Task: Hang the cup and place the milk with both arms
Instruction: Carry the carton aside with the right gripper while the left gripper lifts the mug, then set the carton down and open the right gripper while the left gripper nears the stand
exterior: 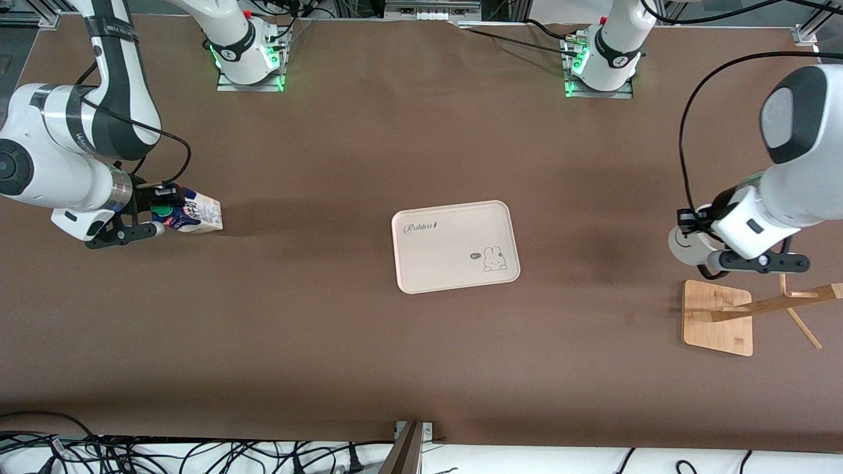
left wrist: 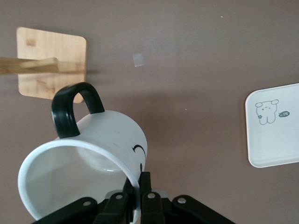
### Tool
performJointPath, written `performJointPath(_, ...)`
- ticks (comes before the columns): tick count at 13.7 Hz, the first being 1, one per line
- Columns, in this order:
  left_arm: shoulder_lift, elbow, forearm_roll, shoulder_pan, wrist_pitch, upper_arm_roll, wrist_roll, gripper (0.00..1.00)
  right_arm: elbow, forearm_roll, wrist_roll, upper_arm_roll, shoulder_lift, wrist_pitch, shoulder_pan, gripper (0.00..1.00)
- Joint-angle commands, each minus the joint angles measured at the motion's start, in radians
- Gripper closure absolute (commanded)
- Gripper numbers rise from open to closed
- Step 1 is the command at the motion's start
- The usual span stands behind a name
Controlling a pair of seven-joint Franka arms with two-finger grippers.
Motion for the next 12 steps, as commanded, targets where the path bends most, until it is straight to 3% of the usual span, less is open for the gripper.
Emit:
performJointPath(1, -0.008, 0.028, 0.021, 0.019, -0.005, 0.026, 0.102, 1.00, -0.063, -0.019, -0.021, 0.022, -0.026, 0.077, -0.024, 0.50)
performJointPath(5, -0.008, 0.031, 0.021, 0.047, -0.002, 0.048, 0.179, 1.00, -0.097, -0.019, -0.042, 0.022, -0.015, 0.181, -0.044, 0.49)
performJointPath(6, -0.006, 0.031, 0.020, 0.058, -0.001, 0.051, 0.202, 1.00, -0.096, -0.019, -0.042, 0.022, -0.014, 0.186, -0.046, 0.45)
performJointPath(8, -0.008, 0.031, 0.021, 0.067, 0.017, 0.063, 0.231, 1.00, -0.094, -0.015, -0.039, 0.022, -0.020, 0.172, -0.052, 0.00)
performJointPath(12, -0.003, 0.046, 0.021, 0.078, 0.051, 0.068, 0.271, 1.00, -0.084, -0.010, -0.032, 0.022, -0.034, 0.146, -0.067, 0.00)
